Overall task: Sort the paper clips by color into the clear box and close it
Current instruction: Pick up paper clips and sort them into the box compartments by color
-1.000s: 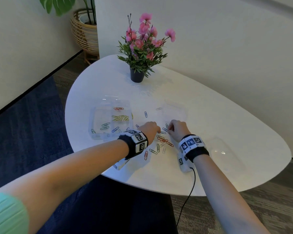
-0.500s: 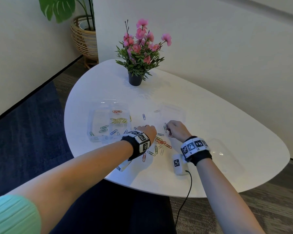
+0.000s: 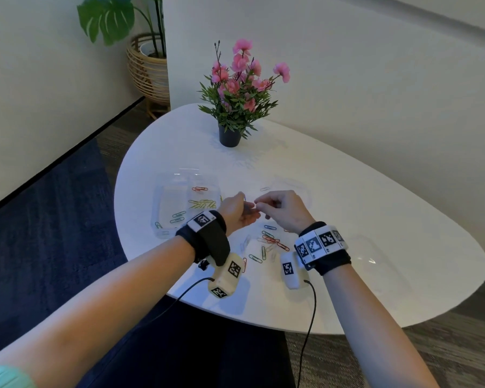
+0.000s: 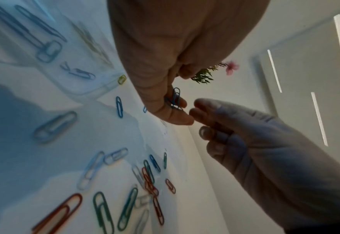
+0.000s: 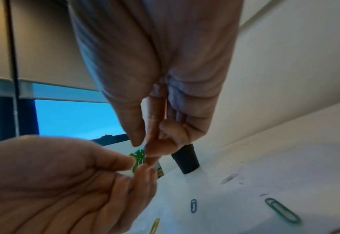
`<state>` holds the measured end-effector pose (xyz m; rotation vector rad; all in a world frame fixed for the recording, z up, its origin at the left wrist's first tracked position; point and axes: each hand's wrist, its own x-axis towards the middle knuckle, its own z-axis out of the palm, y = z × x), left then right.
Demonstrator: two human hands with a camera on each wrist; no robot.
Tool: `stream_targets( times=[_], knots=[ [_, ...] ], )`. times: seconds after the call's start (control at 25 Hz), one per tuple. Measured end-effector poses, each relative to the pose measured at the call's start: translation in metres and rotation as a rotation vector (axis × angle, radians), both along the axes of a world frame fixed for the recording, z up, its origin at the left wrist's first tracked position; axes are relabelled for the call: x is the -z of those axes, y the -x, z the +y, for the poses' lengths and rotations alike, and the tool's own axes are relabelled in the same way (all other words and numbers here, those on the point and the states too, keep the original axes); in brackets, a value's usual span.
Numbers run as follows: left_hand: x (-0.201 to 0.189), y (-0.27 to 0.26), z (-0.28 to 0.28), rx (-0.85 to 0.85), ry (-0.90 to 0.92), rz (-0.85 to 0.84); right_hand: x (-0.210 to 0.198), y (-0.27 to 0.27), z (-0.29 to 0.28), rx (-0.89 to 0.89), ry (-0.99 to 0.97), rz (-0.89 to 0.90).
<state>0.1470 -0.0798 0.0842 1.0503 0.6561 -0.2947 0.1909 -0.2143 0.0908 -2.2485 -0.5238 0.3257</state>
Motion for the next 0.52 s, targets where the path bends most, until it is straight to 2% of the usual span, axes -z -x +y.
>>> stream_targets(
  times=[0.08, 0.16, 0.24, 0.4, 0.52],
  knots=[
    [-0.003, 0.007, 0.008, -0.03, 0.081, -0.006, 0.005, -0.008, -0.005, 0.06, 0.021, -0.004],
    [-0.005, 0.015, 0.021, -0.044, 0.11, -0.008, 0.015, -0.013, -0.011, 0.06, 0.243, -0.017],
    [-0.007, 0.022, 0.035, -0.068, 0.107, -0.012, 0.031, -0.014, -0.013, -0.009, 0.454, -0.009],
    [-0.012, 0.035, 0.062, -0.168, 0.097, -0.051, 0.044, -0.017, -0.002, -0.084, 0.603, -0.021],
    [-0.014, 0.042, 0.073, -0.221, 0.106, -0.074, 0.044, -0.021, 0.009, -0.215, 0.88, -0.036]
  ],
)
